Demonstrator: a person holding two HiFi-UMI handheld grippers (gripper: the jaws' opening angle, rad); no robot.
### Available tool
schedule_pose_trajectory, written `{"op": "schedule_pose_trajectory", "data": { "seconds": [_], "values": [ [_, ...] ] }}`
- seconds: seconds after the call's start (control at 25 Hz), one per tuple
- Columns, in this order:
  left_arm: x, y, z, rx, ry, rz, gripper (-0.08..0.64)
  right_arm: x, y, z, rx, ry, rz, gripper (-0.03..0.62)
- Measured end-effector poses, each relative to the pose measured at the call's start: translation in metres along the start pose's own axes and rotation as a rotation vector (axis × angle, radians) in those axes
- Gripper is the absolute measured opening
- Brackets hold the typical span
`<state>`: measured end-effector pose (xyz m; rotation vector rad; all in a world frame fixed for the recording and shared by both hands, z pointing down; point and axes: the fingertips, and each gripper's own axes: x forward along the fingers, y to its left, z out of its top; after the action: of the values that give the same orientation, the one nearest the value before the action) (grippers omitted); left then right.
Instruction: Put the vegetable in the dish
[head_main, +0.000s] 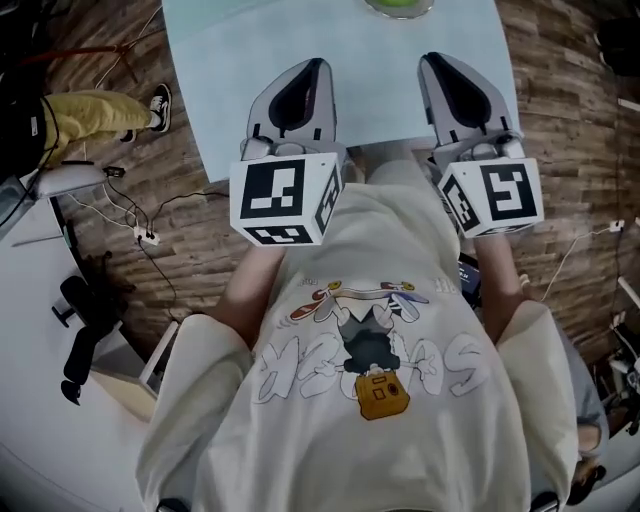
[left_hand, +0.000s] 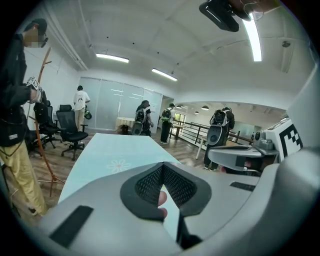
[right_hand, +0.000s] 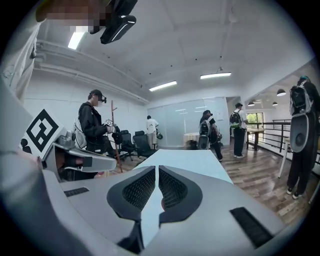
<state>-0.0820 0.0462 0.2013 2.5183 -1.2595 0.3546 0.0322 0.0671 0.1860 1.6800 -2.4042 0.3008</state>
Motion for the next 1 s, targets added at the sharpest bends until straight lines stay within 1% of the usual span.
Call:
{"op": "schedule_pose_trajectory", "data": {
  "seconds": [0.16, 0.36, 0.48, 0.68, 0.8, 1.0],
  "values": [
    [-0.035, -0.011, -0.003, -0.01, -0.022, 0.0, 0.006, -0.03, 0.023, 0.003, -0.017, -0.015, 0.007, 0.038],
    [-0.067, -0.023, -0.019, -0.023, -0.01, -0.007, 0.006, -0.058, 0.046, 0.006, -0.036, -0.032, 0.02, 0.038],
    [-0.081, -0.035, -0.03, -0.033, -0.003, -0.003, 0.006, -0.075, 0.054, 0.0, -0.035, -0.031, 0.034, 0.038],
    [-0.082, -0.068, -0.043, -0.017, 0.029, -0.01, 0.006, -0.104, 0.044, -0.014, -0.015, -0.01, 0.051, 0.038],
    [-0.078, -0.086, -0.045, -0.005, 0.04, -0.007, 0.006, -0.115, 0.032, -0.023, -0.024, 0.008, 0.058, 0.038],
    [-0.078, -0.112, -0.044, -0.006, 0.044, 0.007, 0.006, -0.135, 0.021, -0.028, -0.029, 0.027, 0.086, 0.038]
  ]
}}
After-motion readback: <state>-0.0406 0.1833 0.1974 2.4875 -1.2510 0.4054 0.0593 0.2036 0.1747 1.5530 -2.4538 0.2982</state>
